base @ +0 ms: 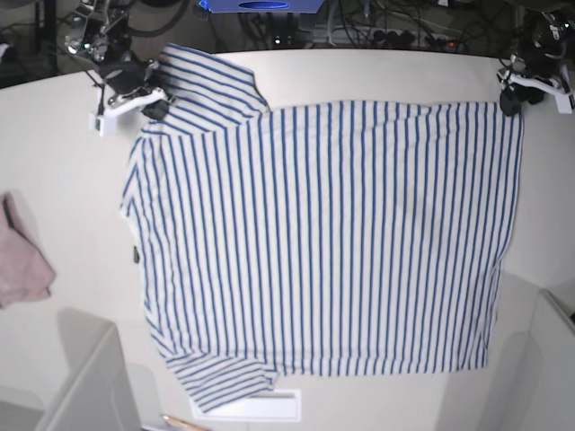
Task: Fold the T-shirt properly
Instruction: 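Move both grippers down to the two corners of the shirt's collar-side edge, then close both grippers on the striped shirt's edge corners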
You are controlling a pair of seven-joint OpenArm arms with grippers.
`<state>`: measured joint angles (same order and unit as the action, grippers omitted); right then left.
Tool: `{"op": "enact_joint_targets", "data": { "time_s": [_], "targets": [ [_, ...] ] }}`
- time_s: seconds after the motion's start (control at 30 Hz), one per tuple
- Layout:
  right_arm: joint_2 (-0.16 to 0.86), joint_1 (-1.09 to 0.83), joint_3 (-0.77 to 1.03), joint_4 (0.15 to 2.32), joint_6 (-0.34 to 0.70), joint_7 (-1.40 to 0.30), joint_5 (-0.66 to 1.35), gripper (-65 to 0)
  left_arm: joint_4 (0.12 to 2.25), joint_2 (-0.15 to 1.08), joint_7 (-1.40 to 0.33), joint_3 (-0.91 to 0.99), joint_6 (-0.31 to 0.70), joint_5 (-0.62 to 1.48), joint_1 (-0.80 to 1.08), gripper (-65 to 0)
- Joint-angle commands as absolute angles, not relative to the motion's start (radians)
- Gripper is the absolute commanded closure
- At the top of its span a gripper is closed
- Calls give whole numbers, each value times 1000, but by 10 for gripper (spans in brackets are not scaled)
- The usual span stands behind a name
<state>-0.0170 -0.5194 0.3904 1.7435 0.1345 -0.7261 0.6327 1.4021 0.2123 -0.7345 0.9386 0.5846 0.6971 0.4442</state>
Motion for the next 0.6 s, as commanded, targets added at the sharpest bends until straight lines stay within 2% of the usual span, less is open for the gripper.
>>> {"op": "enact_joint_targets", "data": {
  "time_s": [0.0, 0.33, 0.4, 0.5, 0.57],
  "targets": [
    [-18, -533, 387, 1738, 116, -788, 598, 0, 1392, 223, -751, 940, 587, 690, 440, -433],
    [-19, -532, 387, 1738, 116, -785, 598, 0, 1356, 185, -754, 891, 587, 691, 409, -431],
    [-21, -530, 387, 1738, 116, -785, 598, 0, 1356, 179, -754, 889, 587, 691, 407, -410],
    [-21, -530, 387, 1738, 116, -783, 598, 0, 1354, 179, -754, 903, 585, 690, 407, -252],
    [-19, -530, 387, 1738, 116, -783, 598, 0, 1354, 180, -753, 903, 585, 690, 401, -122]
  ]
}}
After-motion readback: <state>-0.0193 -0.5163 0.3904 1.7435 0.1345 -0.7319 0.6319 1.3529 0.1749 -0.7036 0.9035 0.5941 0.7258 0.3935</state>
